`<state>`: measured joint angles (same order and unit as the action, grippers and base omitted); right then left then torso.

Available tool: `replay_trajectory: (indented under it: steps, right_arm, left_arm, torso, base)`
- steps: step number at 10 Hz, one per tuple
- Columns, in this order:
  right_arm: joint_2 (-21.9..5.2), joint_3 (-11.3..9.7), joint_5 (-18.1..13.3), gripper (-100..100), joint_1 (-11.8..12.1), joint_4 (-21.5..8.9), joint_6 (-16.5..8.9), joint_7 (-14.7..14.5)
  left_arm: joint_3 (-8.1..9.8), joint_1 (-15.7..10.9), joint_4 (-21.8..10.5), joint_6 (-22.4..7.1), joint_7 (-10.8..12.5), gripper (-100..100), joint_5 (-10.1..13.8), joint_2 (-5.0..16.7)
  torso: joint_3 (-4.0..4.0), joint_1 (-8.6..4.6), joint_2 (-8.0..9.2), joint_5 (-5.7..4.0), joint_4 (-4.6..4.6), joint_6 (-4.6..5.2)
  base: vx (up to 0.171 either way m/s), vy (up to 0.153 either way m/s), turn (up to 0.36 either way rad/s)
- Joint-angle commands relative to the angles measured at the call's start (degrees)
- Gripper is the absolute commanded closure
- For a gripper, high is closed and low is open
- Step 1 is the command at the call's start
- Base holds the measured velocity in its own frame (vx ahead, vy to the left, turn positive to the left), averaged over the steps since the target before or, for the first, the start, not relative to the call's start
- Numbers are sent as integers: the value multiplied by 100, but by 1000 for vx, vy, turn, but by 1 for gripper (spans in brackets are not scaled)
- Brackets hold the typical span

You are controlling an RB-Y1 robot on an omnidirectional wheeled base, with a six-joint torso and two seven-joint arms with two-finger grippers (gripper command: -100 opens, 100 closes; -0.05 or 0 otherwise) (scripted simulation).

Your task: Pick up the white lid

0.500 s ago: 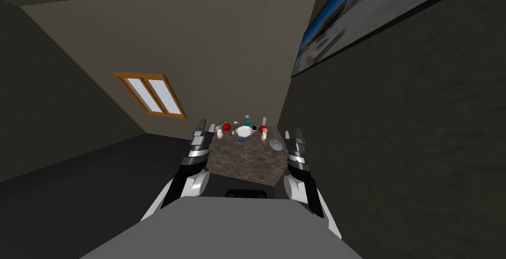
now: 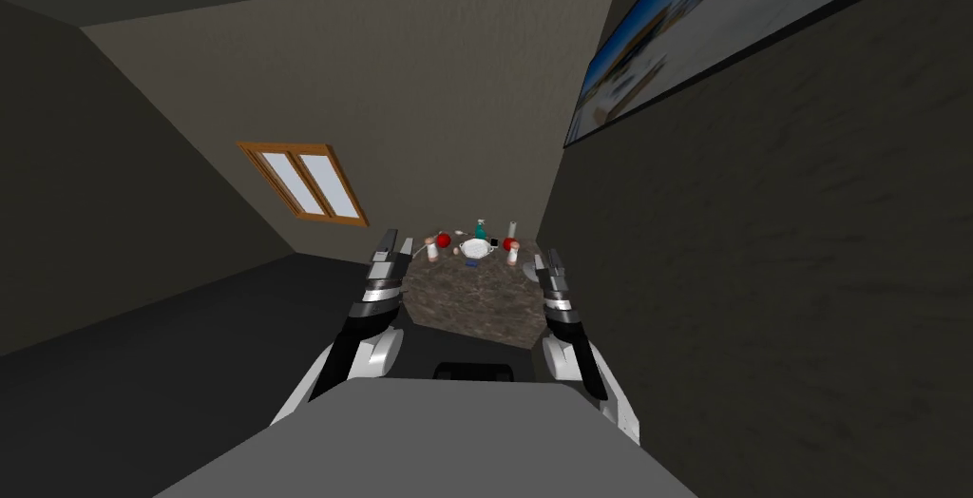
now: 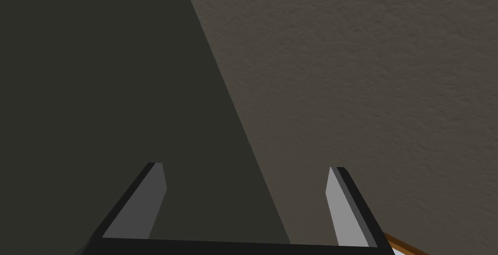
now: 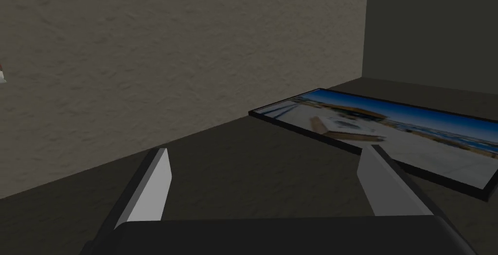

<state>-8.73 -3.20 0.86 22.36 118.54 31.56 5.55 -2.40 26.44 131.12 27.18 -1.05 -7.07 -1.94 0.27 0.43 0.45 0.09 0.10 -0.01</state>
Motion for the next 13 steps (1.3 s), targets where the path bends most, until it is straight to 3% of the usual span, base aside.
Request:
replay_trajectory:
  steps: [1, 5, 6, 9, 10, 11, 12, 13]
  right_arm:
    - [-192, -63, -57, -100, -15, -73, 64, -62]
    - [-906, -460, -428, -100, -366, -737, 468, -379]
    - [-949, -460, -428, -100, -366, -840, 468, -379]
    - [-1447, -795, -725, -100, -651, -1352, 773, -608]
    - [-1502, -795, -725, -100, -651, -1435, 773, -608]
    - [-1751, -984, -885, -100, -804, -1656, 931, -725]
    - [-1784, -984, -885, -100, -804, -1747, 931, -725]
    - [-2007, -1184, -1052, -100, -962, -2037, 1090, -841]
  left_arm:
    - [0, 0, 0, 0, 0, 0, 0, 0]
    - [0, 0, 0, 0, 0, 0, 0, 0]
    - [0, 0, 0, 0, 0, 0, 0, 1]
    - [1, 1, 0, 0, 0, 0, 0, 1]
    - [1, 0, 0, 0, 0, 0, 0, 1]
    - [1, 1, 0, 0, 0, 0, 0, 1]
    - [0, 1, 0, 0, 0, 0, 0, 1]
    - [1, 1, 0, 0, 0, 0, 0, 1]
  torso:
    - [0, 0, 0, 0, 0, 0]
    - [0, -17, -1, -2, 0, 2]
    - [-3, -21, -6, -4, -1, 0]
    - [-9, -20, -16, -3, -3, 2]
    - [-9, -21, -15, -4, -3, 1]
    - [-10, -23, -19, -4, -4, 2]
    - [-11, -18, -20, -4, -4, 1]
    - [-12, -21, -22, -3, -4, 3]
  base:
    - [-93, 86, 9]
    - [-112, 77, 37]
    - [-77, 55, 26]
    - [-81, 70, 47]
    - [-67, 58, 35]
    - [-68, 74, 75]
    - [-61, 64, 39]
    - [-71, 65, 64]
